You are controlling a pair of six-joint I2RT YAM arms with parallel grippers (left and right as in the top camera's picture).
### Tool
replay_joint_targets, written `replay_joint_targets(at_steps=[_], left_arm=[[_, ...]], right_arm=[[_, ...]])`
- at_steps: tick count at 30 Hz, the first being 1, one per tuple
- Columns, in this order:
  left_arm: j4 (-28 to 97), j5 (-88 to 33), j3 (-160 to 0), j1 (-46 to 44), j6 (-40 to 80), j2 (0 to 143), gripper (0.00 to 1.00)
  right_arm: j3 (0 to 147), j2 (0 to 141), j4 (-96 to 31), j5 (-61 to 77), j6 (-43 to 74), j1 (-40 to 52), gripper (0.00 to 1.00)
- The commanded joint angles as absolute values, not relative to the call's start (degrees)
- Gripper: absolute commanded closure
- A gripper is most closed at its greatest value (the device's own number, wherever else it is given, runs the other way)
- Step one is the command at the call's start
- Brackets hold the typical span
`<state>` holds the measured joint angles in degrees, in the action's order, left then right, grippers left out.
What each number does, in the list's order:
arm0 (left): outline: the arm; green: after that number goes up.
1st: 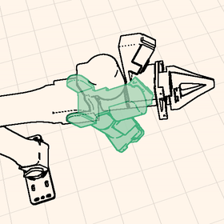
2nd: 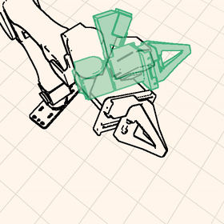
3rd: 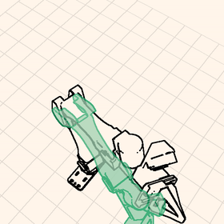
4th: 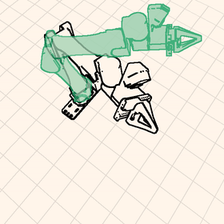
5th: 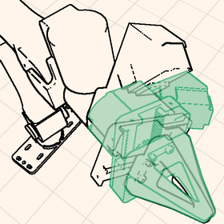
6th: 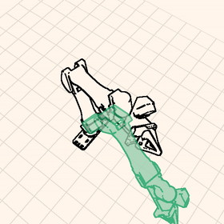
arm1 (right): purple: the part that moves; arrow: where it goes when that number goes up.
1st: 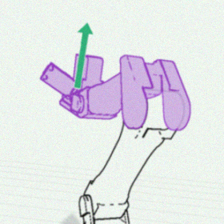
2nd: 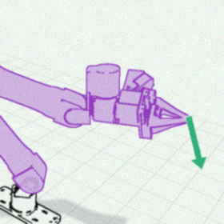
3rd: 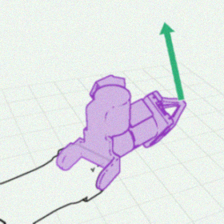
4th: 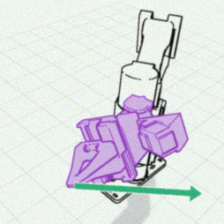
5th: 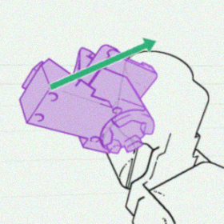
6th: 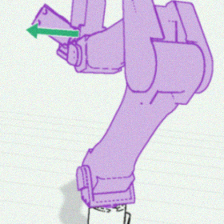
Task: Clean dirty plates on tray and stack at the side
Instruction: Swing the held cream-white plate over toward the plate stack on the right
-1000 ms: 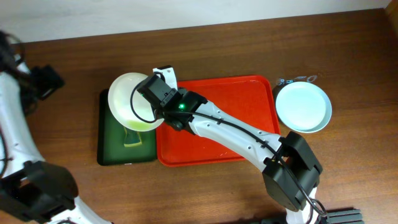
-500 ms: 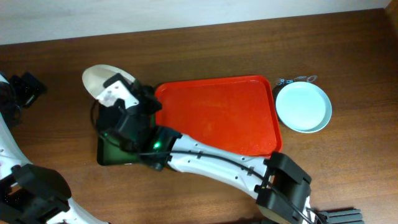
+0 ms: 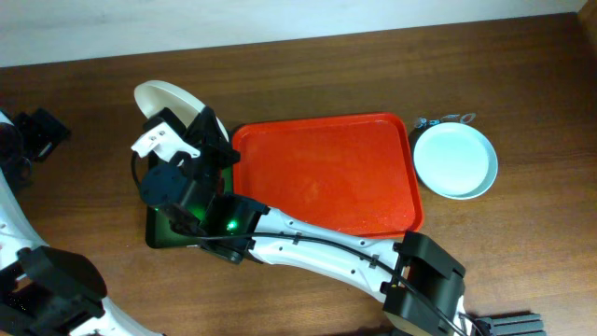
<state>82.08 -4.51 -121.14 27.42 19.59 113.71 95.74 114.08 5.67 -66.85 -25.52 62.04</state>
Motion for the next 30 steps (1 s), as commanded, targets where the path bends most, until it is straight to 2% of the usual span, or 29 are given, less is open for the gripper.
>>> replay_joint_targets(at_steps=[1,10,11,14,15,18,20,23,26,30], left_arm=[[82.13,-5.13,-121.84,27.55,20.36,112.68,0.01],[82.13,-5.13,-121.82,27.55,20.36,112.68,0.01],[82.13,-5.13,-121.82,27.55,20.36,112.68,0.01],[82.13,-5.13,-121.84,27.55,20.36,112.68,0.01],[82.13,-5.13,-121.82,27.55,20.36,112.68,0.01],[82.15,-5.13,-121.84,27.55,20.36,112.68,0.01],[82.15,-5.13,-121.84,27.55,20.36,112.68,0.01],[82.13,-5.13,-121.84,27.55,20.36,112.68,0.01],[82.13,-5.13,-121.84,27.55,20.36,112.68,0.01],[82.13,-5.13,-121.82,27.55,20.36,112.68,0.01]], right_arm=[[96.77,113.73,6.07,-68.44,-25.28,62.28,0.96],[96.77,113.73,6.07,-68.42,-25.21,62.19,0.96],[96.77,113.73,6.02,-68.44,-22.55,61.80,0.96],[96.77,113.73,-0.12,-67.61,-3.81,59.92,0.96],[96.77,113.73,-5.30,-64.79,3.86,59.16,0.96],[96.77,113.73,-21.41,-39.53,26.02,54.22,0.96],[96.77,113.62,-26.98,-26.63,33.82,49.17,0.96],[96.77,112.18,-31.90,-10.94,35.48,41.71,0.96],[96.77,109.54,-39.13,7.44,35.44,29.50,0.96],[96.77,108.68,-55.57,10.98,33.50,12.27,0.96]])
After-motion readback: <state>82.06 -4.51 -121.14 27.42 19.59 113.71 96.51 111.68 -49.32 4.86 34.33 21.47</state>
